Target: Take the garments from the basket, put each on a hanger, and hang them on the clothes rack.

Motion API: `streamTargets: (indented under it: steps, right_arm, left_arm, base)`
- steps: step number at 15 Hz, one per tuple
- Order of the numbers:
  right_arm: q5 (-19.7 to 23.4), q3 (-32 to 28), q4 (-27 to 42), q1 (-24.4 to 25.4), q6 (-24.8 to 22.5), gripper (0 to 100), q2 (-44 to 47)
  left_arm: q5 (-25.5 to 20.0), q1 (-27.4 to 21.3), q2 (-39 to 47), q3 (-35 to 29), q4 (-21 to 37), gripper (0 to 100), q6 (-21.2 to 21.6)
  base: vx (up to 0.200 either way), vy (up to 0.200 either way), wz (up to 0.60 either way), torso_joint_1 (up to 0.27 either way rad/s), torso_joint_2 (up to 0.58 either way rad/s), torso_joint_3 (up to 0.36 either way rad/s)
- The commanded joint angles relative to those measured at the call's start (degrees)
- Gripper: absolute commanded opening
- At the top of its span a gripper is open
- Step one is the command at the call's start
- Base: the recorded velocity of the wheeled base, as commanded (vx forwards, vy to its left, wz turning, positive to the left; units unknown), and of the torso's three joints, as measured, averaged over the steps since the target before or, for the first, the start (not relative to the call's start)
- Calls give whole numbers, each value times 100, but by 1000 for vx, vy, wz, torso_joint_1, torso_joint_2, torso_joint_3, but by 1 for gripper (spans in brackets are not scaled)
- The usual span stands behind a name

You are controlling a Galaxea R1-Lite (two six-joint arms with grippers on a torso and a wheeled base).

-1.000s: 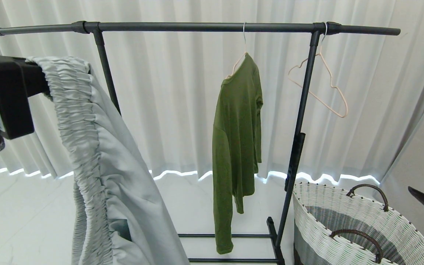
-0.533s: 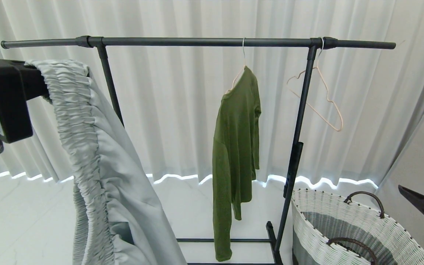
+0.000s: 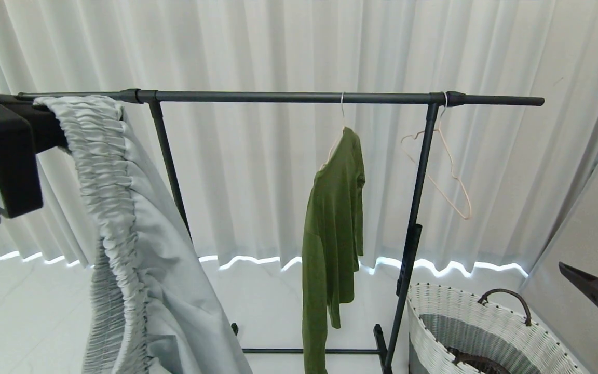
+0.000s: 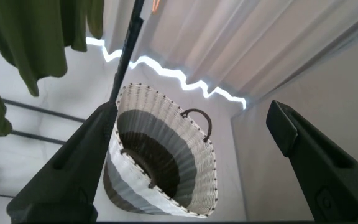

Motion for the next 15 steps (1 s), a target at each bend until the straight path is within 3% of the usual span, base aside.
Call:
streamTargets:
  steps: [1, 8, 15]
  right_arm:
    - [-1, 9, -4, 2, -1, 100, 12]
    - [17, 176, -233, 11, -10, 100, -32]
    - [61, 194, -268, 2, 70, 100, 21]
  left_arm:
    - [0, 6, -14, -4, -5, 0, 2]
    - [-8, -3, -76, 84, -14, 0, -16]
    - [0, 6, -190, 198, -23, 0, 2]
  base:
    - [0, 0, 0, 334, -486, -256]
    - [0, 0, 0, 275, -519, -246]
    - [0, 0, 0, 45, -83, -38]
